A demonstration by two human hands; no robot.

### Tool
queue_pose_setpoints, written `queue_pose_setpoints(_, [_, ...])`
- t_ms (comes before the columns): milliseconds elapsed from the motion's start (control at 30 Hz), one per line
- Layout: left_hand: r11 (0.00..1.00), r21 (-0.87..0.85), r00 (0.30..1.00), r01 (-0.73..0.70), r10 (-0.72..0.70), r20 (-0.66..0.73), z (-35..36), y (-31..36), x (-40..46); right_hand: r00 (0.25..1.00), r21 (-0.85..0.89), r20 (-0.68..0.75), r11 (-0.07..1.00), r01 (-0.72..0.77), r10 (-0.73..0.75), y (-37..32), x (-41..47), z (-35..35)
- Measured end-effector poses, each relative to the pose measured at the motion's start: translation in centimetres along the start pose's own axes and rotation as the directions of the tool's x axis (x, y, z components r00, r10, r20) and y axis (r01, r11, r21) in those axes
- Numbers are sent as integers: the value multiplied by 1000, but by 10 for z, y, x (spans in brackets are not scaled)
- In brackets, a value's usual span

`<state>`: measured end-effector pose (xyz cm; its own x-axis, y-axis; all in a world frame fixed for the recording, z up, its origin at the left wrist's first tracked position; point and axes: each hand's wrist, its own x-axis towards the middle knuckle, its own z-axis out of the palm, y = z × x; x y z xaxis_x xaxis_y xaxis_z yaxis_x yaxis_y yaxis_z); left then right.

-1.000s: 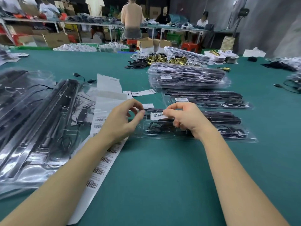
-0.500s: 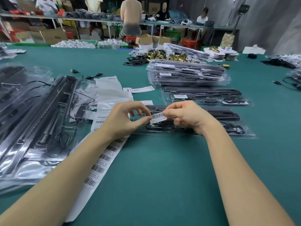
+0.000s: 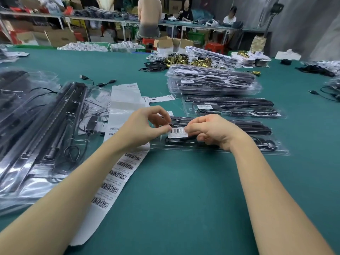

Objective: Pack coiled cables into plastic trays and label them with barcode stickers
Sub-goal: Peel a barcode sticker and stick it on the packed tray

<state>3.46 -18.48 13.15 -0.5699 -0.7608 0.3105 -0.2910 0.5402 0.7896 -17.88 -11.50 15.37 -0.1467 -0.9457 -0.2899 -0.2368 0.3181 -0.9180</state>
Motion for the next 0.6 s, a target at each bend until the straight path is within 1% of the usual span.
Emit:
queue_pose_setpoints(133, [997, -32, 997, 75, -75, 25, -3, 8, 5, 1000, -54, -8, 998, -7, 7, -2, 0, -1])
queue_pose_setpoints(333, [984, -49, 977, 172, -164, 134, -7, 10, 10, 999, -183, -36, 983, 30, -37, -2, -2, -5])
queue_pose_setpoints(467, [979, -44, 971, 197, -188, 147, -5, 7, 9, 997, -218, -24, 974, 60, -67, -2, -3, -4])
queue_pose_setpoints(600, [980, -34, 972, 198, -192, 132, -4, 6, 9, 996, -248, -41, 966, 67, -80, -1, -1, -4])
